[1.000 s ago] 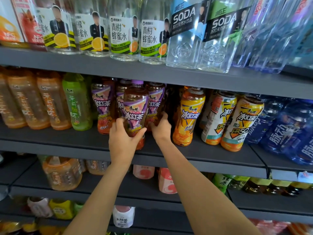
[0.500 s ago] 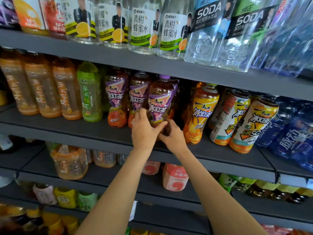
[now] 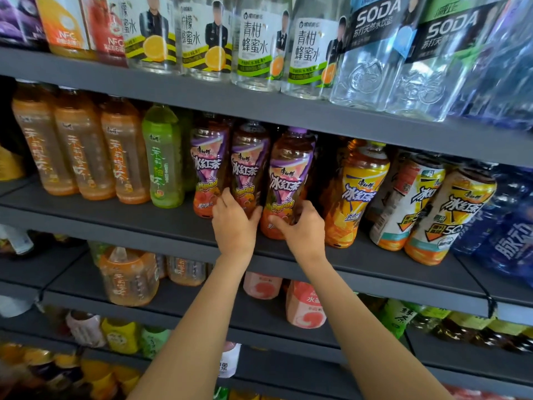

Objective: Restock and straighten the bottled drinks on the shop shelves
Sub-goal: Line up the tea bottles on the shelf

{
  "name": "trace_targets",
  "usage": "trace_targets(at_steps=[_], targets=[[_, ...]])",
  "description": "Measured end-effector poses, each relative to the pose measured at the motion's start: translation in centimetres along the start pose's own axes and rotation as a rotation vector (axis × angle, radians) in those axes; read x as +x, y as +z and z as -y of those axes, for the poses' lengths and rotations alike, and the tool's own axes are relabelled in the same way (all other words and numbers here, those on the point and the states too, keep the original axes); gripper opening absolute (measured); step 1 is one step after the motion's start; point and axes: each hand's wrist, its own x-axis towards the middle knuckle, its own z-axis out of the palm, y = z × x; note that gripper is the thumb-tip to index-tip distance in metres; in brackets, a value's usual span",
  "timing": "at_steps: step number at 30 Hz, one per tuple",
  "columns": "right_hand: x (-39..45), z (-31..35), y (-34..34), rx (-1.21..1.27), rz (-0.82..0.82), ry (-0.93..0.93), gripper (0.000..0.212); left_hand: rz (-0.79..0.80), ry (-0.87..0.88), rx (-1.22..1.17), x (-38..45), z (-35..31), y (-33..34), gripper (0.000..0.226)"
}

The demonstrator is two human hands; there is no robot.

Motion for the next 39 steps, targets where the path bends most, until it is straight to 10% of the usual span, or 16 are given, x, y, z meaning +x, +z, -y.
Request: trace_targets(at_steps=[32, 39], targets=[[-0.4, 1.9, 0.9, -0.131, -0.001, 0.114, 0.045, 0.025, 0.033, 0.045, 0.0, 0.5, -0.1, 0.066], [-0.5, 1.7, 1.2, -0.149, -0.014, 0.109, 0.049, -0.193, 0.098, -0.015, 0.4, 1.9, -1.9, 0.053]])
